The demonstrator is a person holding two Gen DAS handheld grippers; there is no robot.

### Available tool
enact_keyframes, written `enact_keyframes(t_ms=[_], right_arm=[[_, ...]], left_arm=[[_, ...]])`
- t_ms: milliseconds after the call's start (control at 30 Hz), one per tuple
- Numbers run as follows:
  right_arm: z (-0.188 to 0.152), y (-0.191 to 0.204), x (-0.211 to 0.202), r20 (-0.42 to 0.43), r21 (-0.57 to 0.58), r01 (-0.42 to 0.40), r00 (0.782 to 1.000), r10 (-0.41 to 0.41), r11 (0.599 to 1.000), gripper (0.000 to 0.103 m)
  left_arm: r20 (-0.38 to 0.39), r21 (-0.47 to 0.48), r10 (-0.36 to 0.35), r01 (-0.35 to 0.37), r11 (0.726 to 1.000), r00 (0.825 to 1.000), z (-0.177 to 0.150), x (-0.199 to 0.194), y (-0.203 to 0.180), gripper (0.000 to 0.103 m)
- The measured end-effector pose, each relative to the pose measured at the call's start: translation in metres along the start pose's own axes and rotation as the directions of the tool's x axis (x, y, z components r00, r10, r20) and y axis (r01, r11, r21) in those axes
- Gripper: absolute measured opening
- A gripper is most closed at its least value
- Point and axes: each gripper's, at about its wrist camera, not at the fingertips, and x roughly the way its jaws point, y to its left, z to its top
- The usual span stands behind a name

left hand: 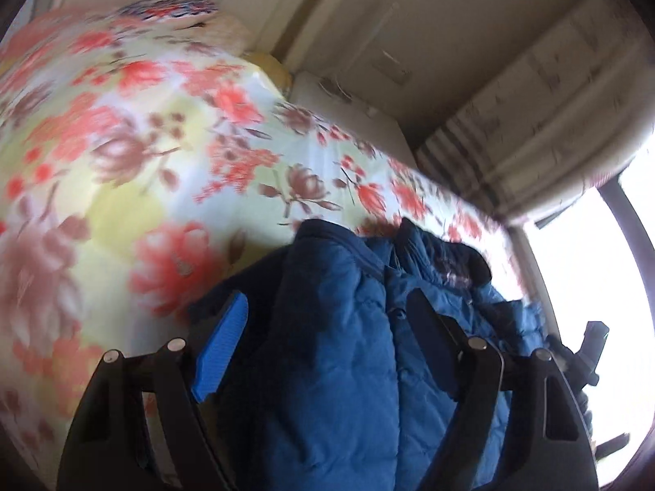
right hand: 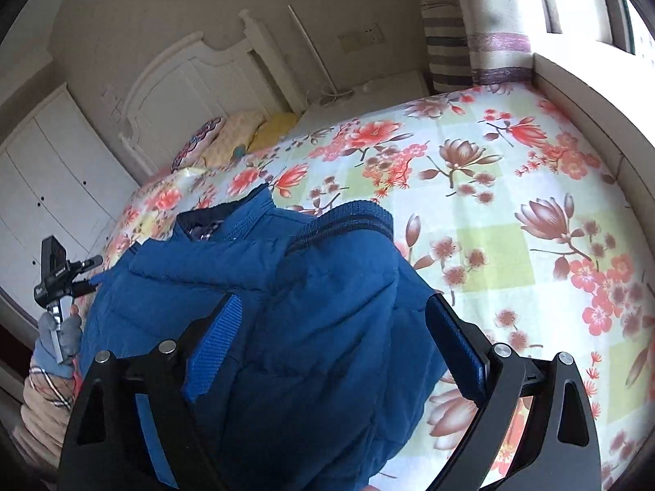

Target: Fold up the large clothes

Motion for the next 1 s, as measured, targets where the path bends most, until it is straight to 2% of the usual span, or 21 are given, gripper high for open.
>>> enact_keyframes(t_ms=[33,67,100,133,167,200,233,367,433,500,633,667,767,800,833,900,967,1000], right_arm=[[0.0,0.004,0.002,-0.007,-0.017,0.011,1.0,-0.011,1.0,0.079],[-0.001,0.007,0.003,-0.002,-0.033,0.025,1.0,-0.025,0.999,0.061],[-0.004,0.012,-0.001,0.023,-0.058,0.045,0.999,-0.043,0.997,0.054],[-0.007,0.019,-0.008,0.054,-0.089,0.064,0.997,-0.06,0.994,0.029],[-0.009,0.026,-0.015,0.085,-0.111,0.087,0.993,-0.078,0.99,0.019],[-0.013,0.037,-0.028,0.133,-0.145,0.119,0.986,-0.1,0.982,0.017],[-0.016,0.047,-0.039,0.166,-0.165,0.132,0.981,-0.105,0.977,0.014],[-0.009,0.094,-0.102,0.309,-0.25,0.168,0.947,-0.086,0.954,0.01],[0.01,0.105,-0.115,0.337,-0.256,0.178,0.938,-0.084,0.95,0.01],[0.034,0.106,-0.111,0.339,-0.229,0.198,0.934,-0.113,0.953,0.01],[0.07,0.077,-0.051,0.245,-0.135,0.228,0.951,-0.19,0.964,0.01],[0.072,0.067,-0.03,0.207,-0.111,0.236,0.956,-0.21,0.965,0.01],[0.061,0.029,0.037,0.048,-0.032,0.257,0.966,-0.256,0.966,0.01],[0.052,0.016,0.055,0.005,-0.013,0.246,0.969,-0.246,0.969,0.011],[0.046,0.005,0.063,-0.007,0.028,0.21,0.978,-0.21,0.977,0.012],[0.043,-0.013,0.058,0.006,0.114,0.143,0.99,-0.144,0.983,0.014],[0.041,-0.025,0.043,-0.008,0.167,0.098,0.995,-0.098,0.981,0.022],[0.038,-0.023,0.032,0.003,0.165,0.058,0.998,-0.059,0.985,0.026]], left_arm=[[-0.031,0.032,0.024,-0.023,0.999,0.999,0.003,0.012,-0.008,0.08],[-0.054,0.051,0.037,-0.034,0.998,0.998,0.004,0.019,-0.013,0.077],[-0.073,0.078,0.051,-0.046,0.996,0.996,0.004,0.025,-0.018,0.053],[-0.064,0.112,0.087,-0.079,0.991,0.994,0.001,0.026,-0.023,0.017],[-0.037,0.126,0.1,-0.094,0.988,0.994,-0.001,0.022,-0.027,0.014],[-0.002,0.131,0.077,-0.076,0.989,0.997,-0.004,0.013,-0.029,0.007],[0.045,0.14,0.048,-0.054,0.989,0.998,-0.008,-0.002,-0.034,0.005],[0.163,0.141,-0.026,0.003,0.99,0.986,-0.015,-0.062,-0.049,0.005],[0.22,0.14,-0.039,0.008,0.99,0.975,-0.005,-0.09,-0.058,0.005],[0.23,0.12,-0.018,-0.009,0.993,0.973,0.015,-0.096,-0.063,0.005],[0.177,0.053,0.067,-0.078,0.996,0.982,0.049,-0.059,-0.056,0.005],[0.165,0.039,0.077,-0.084,0.996,0.983,0.052,-0.044,-0.051,0.005],[0.064,-0.006,0.15,-0.15,0.989,0.987,0.05,0.018,-0.028,0.005],[0.022,-0.015,0.188,-0.188,0.982,0.982,0.042,0.043,-0.018,0.008],[0.003,-0.025,0.194,-0.194,0.981,0.981,0.036,0.054,-0.011,0.015],[-0.013,-0.069,0.167,-0.168,0.983,0.986,0.029,0.064,0.003,0.022],[0.022,-0.099,0.115,-0.112,0.989,0.993,0.03,0.049,0.008,0.04],[0.07,-0.098,0.091,-0.083,0.992,0.993,0.029,0.03,0.008,0.06]])
